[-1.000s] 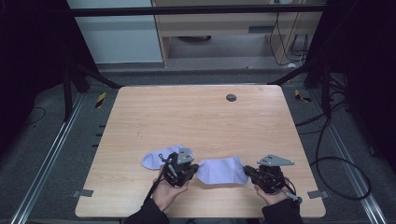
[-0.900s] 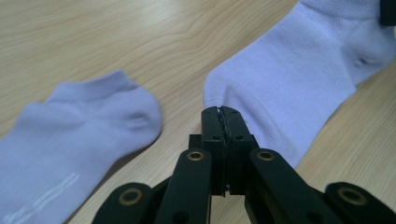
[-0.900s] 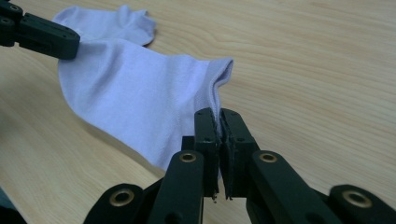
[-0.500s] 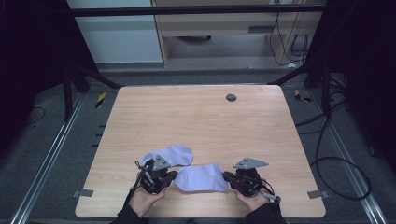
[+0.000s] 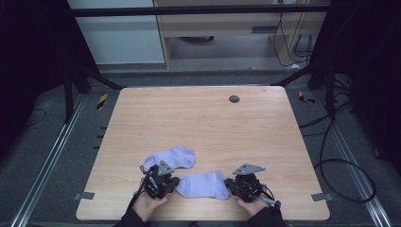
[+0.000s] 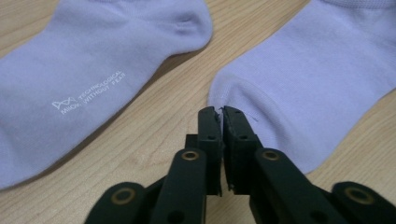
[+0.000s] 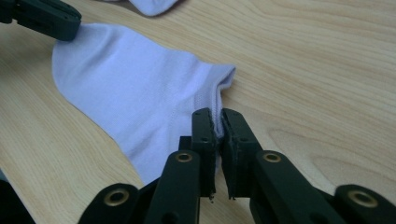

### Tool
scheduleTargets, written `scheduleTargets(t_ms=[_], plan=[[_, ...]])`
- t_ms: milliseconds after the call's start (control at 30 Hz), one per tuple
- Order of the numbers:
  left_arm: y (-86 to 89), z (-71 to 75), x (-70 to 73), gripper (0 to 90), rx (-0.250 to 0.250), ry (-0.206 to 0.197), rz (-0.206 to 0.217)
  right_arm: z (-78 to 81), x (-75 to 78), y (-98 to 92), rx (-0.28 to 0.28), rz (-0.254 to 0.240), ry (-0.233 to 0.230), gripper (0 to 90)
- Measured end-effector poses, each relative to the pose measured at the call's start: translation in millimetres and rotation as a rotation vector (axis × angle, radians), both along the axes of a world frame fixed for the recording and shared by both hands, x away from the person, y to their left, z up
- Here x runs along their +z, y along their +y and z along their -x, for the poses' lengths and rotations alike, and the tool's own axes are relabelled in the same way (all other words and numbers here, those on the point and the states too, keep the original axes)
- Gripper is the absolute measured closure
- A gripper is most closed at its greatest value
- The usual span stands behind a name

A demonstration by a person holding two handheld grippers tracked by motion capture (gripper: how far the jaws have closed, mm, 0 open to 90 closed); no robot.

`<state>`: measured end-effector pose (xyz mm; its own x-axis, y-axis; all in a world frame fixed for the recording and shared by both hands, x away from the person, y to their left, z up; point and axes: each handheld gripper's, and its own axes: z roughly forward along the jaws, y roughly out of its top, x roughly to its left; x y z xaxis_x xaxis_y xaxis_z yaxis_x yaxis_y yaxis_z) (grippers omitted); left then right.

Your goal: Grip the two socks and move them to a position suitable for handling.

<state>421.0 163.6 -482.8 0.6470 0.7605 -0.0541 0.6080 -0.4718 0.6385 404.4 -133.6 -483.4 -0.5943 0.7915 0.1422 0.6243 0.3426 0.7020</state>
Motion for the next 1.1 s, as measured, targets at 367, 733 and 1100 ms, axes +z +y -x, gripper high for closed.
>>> scheduleTargets(t_ms=[367, 733, 1100], plan=[[16.8, -2.6, 12.2, 57.2, 0.077, -0.086, 0.038, -1.7, 6.4, -6.4, -0.036, -0.007, -0.059, 68.9], [53.0, -21.8, 19.2, 44.6, 0.198, -0.153, 0.048, -11.2, 24.4, -1.0, -0.052, -0.046, -0.129, 58.9], [84.4, -38.8, 16.7, 41.6, 0.285, -0.160, 0.053, -41.6, 42.5, 35.6, -0.059, -0.084, -0.172, 49.2]])
